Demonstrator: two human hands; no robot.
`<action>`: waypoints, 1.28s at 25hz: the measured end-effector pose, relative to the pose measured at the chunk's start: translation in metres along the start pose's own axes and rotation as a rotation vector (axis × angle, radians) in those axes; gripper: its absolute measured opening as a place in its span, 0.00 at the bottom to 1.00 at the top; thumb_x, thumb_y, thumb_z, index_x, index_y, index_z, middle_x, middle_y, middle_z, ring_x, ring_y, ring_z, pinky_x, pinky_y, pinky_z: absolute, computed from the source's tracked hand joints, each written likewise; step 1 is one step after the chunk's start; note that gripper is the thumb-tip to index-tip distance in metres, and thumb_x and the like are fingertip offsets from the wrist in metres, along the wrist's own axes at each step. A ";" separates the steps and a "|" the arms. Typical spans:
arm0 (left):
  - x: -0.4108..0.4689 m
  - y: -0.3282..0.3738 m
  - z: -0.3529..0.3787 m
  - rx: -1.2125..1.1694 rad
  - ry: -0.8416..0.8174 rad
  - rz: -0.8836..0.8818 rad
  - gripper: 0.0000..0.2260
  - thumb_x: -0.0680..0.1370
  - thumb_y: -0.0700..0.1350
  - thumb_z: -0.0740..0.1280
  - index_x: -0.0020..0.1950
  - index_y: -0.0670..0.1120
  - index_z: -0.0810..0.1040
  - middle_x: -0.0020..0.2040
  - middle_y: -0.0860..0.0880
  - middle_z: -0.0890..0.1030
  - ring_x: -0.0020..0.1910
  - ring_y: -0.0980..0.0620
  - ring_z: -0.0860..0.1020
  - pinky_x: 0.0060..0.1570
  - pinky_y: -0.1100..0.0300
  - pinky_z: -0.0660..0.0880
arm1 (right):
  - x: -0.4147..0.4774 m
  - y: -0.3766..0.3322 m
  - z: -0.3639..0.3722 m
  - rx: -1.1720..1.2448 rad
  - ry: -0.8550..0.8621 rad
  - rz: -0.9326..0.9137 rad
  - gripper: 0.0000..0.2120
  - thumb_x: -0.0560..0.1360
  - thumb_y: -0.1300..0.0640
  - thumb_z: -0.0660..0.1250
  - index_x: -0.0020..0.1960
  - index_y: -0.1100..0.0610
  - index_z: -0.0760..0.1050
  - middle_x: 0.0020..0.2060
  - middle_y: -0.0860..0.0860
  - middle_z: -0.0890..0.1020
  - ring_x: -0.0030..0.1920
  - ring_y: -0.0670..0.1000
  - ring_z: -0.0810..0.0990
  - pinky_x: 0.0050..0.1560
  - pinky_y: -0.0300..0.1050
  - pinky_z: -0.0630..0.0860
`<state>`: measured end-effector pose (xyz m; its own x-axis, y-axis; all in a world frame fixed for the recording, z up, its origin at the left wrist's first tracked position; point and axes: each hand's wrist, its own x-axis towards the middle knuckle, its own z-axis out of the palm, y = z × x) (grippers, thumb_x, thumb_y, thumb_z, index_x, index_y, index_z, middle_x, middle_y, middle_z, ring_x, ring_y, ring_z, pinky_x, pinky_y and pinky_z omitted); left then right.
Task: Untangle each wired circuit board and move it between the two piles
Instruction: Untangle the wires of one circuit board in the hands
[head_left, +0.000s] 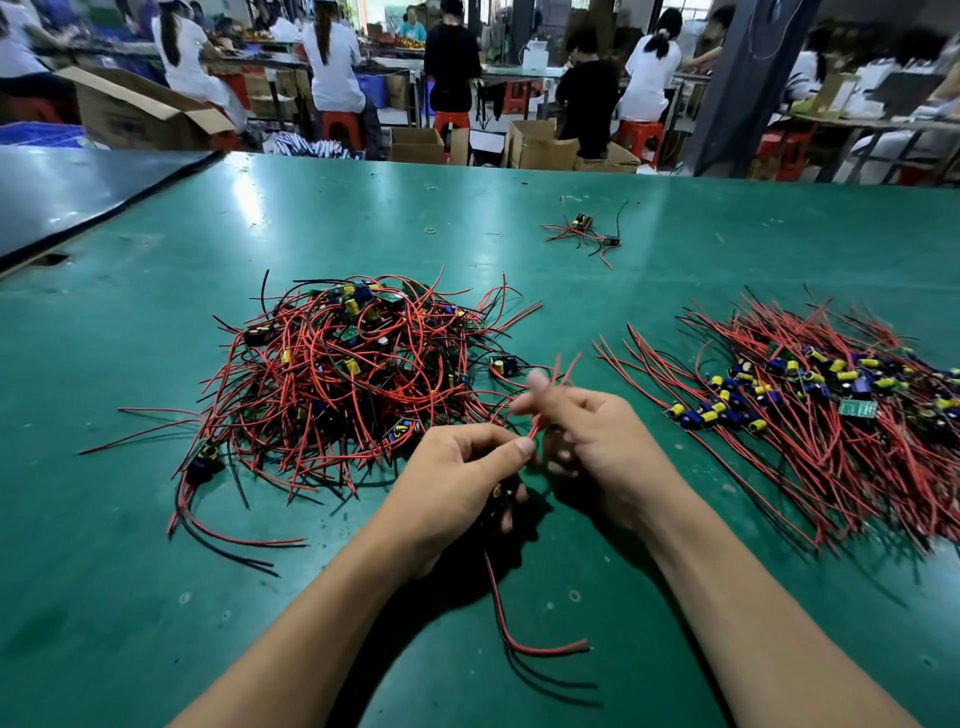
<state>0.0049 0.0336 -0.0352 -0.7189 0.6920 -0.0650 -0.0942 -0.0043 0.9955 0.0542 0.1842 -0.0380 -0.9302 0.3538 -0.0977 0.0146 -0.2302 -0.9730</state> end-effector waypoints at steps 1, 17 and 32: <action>0.000 0.000 0.000 -0.026 0.013 -0.007 0.10 0.79 0.41 0.67 0.45 0.34 0.80 0.27 0.44 0.77 0.19 0.51 0.70 0.21 0.66 0.67 | -0.003 0.002 0.001 -0.017 -0.090 0.012 0.19 0.72 0.43 0.75 0.44 0.60 0.83 0.29 0.56 0.76 0.24 0.50 0.73 0.27 0.39 0.72; -0.005 0.009 -0.003 0.012 -0.125 -0.060 0.09 0.78 0.43 0.69 0.42 0.39 0.83 0.30 0.44 0.79 0.23 0.49 0.73 0.26 0.64 0.71 | 0.010 -0.003 -0.004 0.117 0.392 -0.073 0.22 0.82 0.47 0.65 0.33 0.59 0.73 0.23 0.49 0.64 0.19 0.45 0.59 0.20 0.34 0.56; 0.001 0.036 -0.017 -0.502 0.270 0.117 0.05 0.79 0.43 0.64 0.45 0.44 0.76 0.43 0.42 0.86 0.42 0.48 0.85 0.42 0.58 0.82 | -0.015 0.002 0.018 -0.505 -0.029 -0.292 0.10 0.67 0.48 0.81 0.42 0.50 0.83 0.29 0.44 0.79 0.27 0.38 0.72 0.29 0.31 0.67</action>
<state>-0.0110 0.0222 -0.0009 -0.8879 0.4585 -0.0374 -0.2714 -0.4564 0.8474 0.0616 0.1627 -0.0344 -0.9314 0.3114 0.1885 -0.0776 0.3361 -0.9386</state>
